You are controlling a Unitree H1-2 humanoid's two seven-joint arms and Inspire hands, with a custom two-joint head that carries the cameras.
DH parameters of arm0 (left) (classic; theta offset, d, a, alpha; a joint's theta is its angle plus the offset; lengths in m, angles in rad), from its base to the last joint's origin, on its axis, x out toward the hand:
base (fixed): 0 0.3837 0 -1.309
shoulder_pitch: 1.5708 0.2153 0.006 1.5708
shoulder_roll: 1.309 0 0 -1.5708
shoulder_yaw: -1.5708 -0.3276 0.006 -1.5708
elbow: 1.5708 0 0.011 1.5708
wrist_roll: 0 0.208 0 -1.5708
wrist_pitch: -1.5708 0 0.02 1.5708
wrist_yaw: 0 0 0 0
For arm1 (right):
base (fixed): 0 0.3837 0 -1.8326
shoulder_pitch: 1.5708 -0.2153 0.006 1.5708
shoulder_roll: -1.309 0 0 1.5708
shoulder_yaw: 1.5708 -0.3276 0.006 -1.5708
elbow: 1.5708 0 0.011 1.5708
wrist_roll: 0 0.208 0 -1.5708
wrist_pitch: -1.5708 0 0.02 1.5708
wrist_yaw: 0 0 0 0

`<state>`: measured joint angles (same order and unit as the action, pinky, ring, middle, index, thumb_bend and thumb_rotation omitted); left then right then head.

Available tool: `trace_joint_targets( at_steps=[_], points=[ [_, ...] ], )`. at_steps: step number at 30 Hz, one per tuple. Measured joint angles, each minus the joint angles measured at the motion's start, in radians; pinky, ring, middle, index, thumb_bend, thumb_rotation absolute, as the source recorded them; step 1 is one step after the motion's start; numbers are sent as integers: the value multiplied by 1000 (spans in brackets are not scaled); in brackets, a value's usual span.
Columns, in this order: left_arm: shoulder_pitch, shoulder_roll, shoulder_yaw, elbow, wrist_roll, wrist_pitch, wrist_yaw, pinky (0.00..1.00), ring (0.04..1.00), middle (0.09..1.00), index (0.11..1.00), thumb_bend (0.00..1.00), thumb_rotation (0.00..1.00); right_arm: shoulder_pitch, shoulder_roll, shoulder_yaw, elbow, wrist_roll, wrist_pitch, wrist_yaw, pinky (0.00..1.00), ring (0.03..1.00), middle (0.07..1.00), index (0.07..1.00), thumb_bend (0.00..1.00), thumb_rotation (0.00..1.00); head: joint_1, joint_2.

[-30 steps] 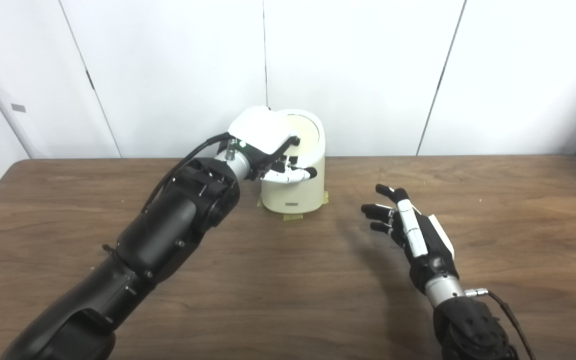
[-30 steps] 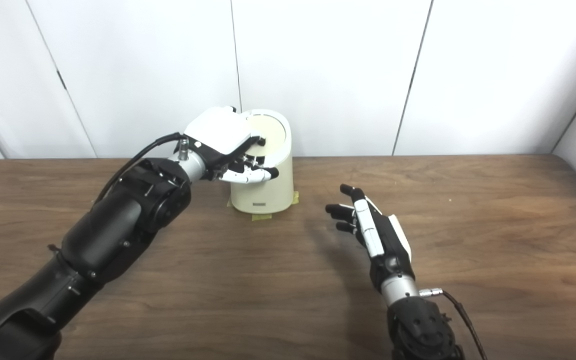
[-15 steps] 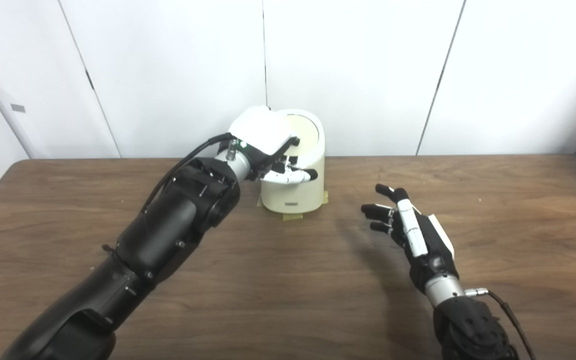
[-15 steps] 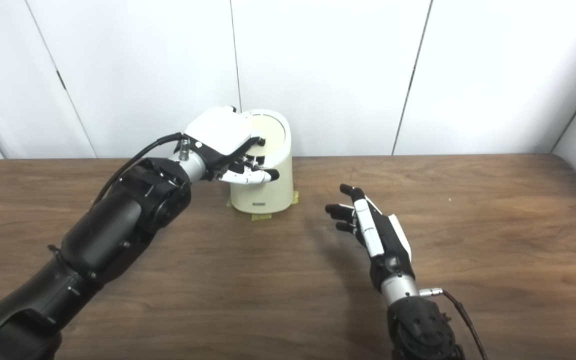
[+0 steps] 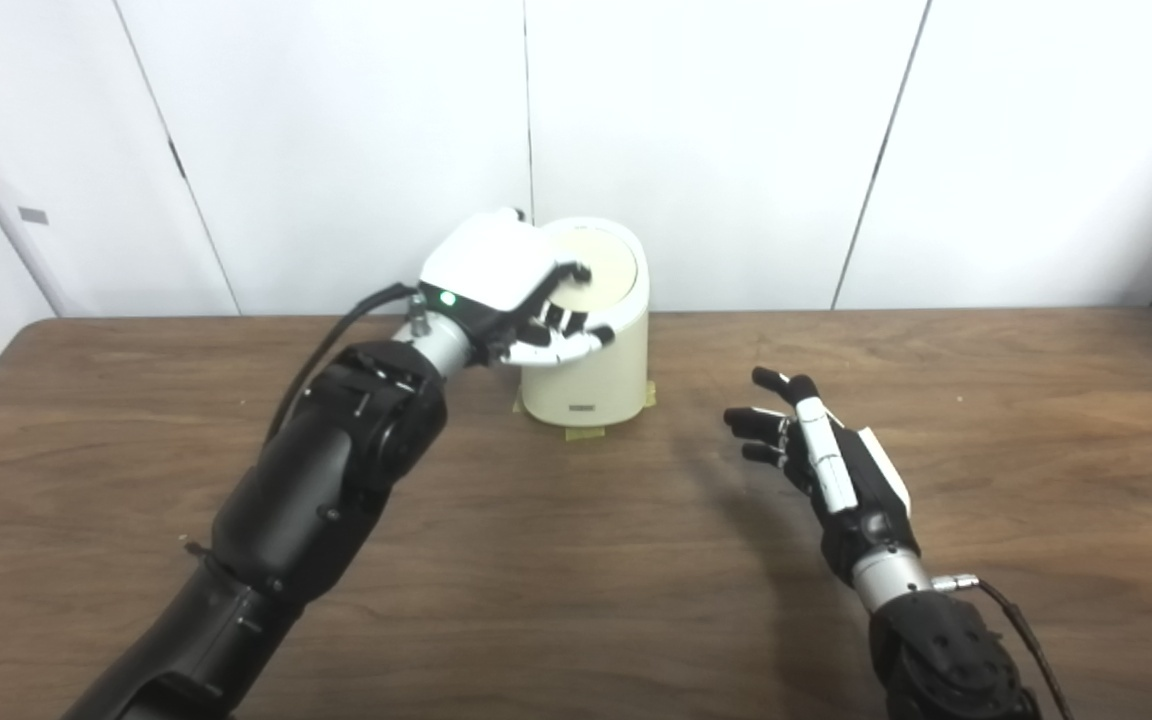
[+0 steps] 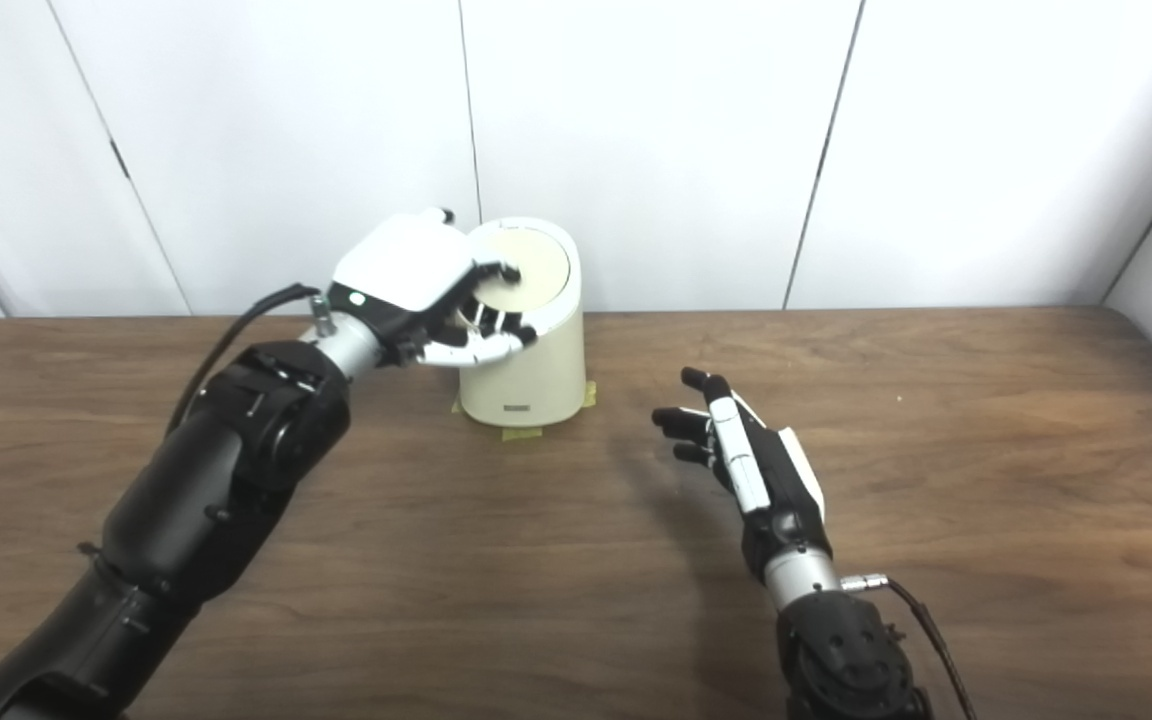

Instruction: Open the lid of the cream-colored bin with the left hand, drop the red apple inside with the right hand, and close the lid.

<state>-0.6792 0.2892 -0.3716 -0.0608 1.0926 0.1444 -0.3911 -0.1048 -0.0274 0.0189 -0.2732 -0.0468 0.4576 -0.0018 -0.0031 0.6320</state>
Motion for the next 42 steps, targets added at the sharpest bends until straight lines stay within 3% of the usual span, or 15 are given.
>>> trace_joint_targets(
  at_steps=[3, 12, 18, 23, 26, 30, 33, 36, 40, 42],
  points=[
    [-1, -1, 27, -25, 4, 3, 22, 1000, 871, 828, 816, 378, 791, 0, 0, -1, 0, 3, 4, 0, 767, 767, 691, 856, 480, 1000, -2, 0],
    [30, 24, 108, -99, -33, 20, 4, 990, 851, 818, 809, 390, 702, -1, -1, 0, -8, 2, 6, 2, 756, 764, 697, 844, 465, 1000, -8, 5],
    [128, 34, 196, -129, -115, 17, 52, 901, 825, 808, 799, 413, 660, -1, -12, 2, -8, -2, 7, 6, 749, 763, 693, 846, 474, 1000, -6, 2],
    [245, 13, 279, -225, -207, 73, 66, 831, 856, 836, 812, 411, 618, -1, -21, 1, -9, -2, 8, 9, 752, 770, 697, 843, 472, 1000, -2, 3],
    [303, -25, 340, -302, -305, 135, 62, 822, 883, 871, 831, 377, 609, -1, -22, 0, -9, 4, 8, 18, 759, 769, 697, 842, 474, 1000, -2, 5],
    [359, -86, 423, -350, -498, 182, 64, 779, 830, 823, 822, 308, 635, -1, -25, -2, -9, 10, 8, 25, 763, 769, 697, 843, 479, 1000, 0, 6],
    [398, -104, 467, -361, -603, 234, 64, 843, 850, 821, 827, 274, 687, -1, -25, -10, -9, 20, 8, 29, 767, 771, 692, 843, 484, 1000, 2, 8],
    [432, -118, 514, -372, -713, 309, 60, 865, 860, 825, 831, 247, 669, -1, -28, -15, -9, 24, 8, 31, 784, 778, 690, 843, 496, 1000, 3, 9],
    [476, -140, 554, -372, -809, 329, 63, 873, 865, 827, 828, 240, 609, -1, -28, -20, -9, 38, 8, 33, 790, 782, 690, 842, 508, 1000, 3, 9],
    [493, -156, 568, -372, -842, 330, 67, 883, 859, 833, 842, 241, 639, -1, -27, -21, -9, 42, 8, 33, 793, 785, 687, 841, 504, 1000, 6, 9]
  ],
)
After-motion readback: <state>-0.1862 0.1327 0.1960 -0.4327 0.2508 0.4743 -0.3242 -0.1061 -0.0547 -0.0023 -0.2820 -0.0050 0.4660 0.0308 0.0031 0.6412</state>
